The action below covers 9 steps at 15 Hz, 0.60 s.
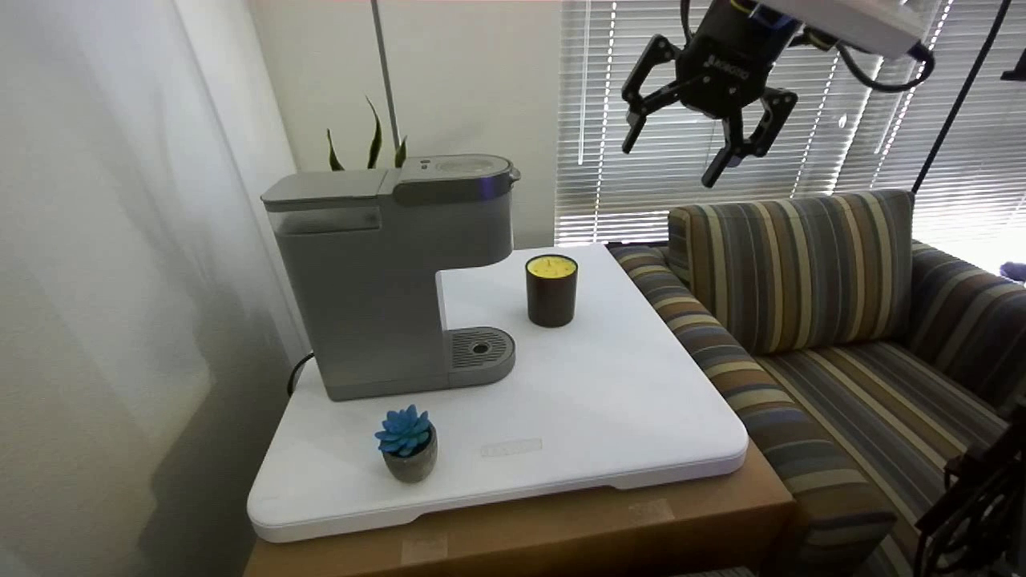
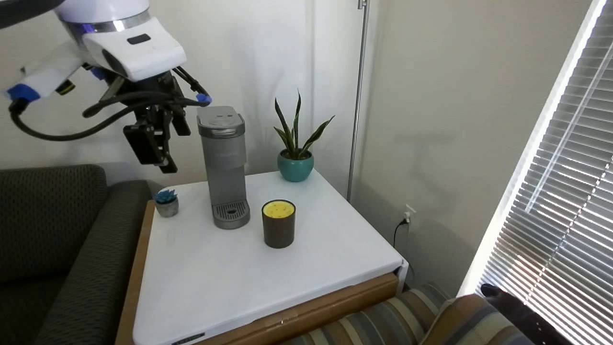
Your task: Open the coffee maker
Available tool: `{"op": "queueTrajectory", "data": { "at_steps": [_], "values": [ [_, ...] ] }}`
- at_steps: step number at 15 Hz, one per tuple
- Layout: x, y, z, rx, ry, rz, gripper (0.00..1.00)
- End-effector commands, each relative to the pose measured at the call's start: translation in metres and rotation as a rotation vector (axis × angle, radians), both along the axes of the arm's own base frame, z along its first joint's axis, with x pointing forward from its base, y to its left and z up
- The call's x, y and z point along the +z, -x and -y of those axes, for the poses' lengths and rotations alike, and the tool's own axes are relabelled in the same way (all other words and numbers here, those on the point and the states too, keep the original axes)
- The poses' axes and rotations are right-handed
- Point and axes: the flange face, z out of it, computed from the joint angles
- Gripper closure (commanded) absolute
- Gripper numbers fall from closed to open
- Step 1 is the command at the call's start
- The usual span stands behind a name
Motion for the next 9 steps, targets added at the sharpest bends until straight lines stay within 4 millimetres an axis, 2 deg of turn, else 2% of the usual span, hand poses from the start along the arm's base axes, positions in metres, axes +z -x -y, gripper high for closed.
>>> {"op": "queueTrajectory", "data": {
  "at_steps": [1, 4, 6, 9],
  "values": [
    [0.004, 0.001, 0.001, -0.001, 0.001, 0.018, 0.0],
    [0.001, -0.011, -0.006, 0.009, -0.035, 0.058, 0.0],
    [0.002, -0.018, -0.022, 0.085, -0.107, 0.076, 0.0],
    [0.003, -0.03, -0.032, 0.212, -0.193, 0.097, 0.0]
  ]
}}
